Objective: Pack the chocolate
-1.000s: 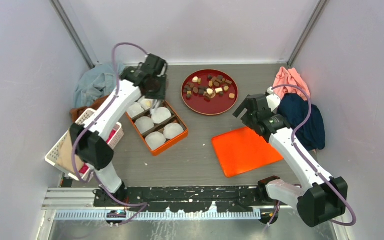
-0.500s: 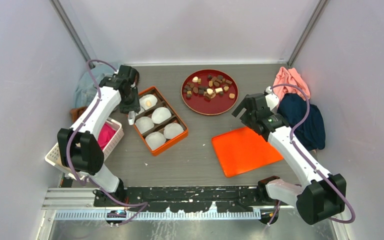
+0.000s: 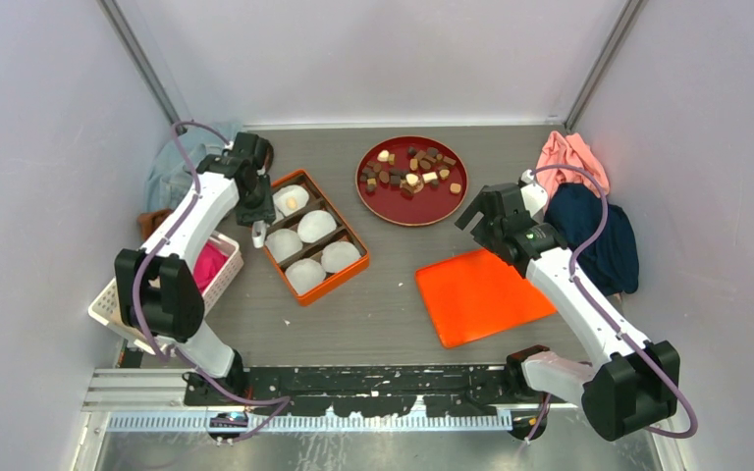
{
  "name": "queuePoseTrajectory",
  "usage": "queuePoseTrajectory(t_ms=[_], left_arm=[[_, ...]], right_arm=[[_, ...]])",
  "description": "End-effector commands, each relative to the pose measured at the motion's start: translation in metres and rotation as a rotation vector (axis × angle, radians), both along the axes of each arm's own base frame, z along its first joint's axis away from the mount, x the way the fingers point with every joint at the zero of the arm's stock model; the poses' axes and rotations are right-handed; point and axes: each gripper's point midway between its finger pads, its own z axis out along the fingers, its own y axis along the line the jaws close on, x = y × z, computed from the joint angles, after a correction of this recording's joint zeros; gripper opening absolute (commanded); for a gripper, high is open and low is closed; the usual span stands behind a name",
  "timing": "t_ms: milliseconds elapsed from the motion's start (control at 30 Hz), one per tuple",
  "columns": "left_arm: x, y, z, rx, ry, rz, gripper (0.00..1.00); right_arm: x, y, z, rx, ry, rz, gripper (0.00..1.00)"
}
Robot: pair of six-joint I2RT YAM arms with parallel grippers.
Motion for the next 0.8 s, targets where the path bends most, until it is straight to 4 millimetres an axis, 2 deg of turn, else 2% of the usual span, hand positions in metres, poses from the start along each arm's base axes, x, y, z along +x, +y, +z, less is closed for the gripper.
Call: queuePoseTrajectory(t_ms=[0, 233, 533, 667, 767], left_arm=[[0.011, 0.006, -0.007, 0.006, -0.025, 0.036, 0.30], [0.011, 0.009, -0.018, 0.009, 0.000, 0.047, 0.35], [0.012, 0.009, -0.021, 0.004, 0.008, 0.045, 0.46], [0.012, 0.008, -0.020, 0.001, 0.005, 0.043, 0.47], [0.012, 0.008, -0.012, -0.005, -0.015, 0.044, 0.44]], right_arm=[[0.007, 0.000, 0.009, 0.010, -0.045, -0.006, 0.95], [0.007, 0.000, 0.010, 0.008, -0.047, -0.008, 0.95], [0.007, -0.001, 0.010, 0.009, -0.046, -0.010, 0.95], [0.007, -0.001, 0.010, 0.010, -0.048, -0.011, 0.95], [0.006, -0.001, 0.010, 0.010, -0.047, -0.012, 0.95]])
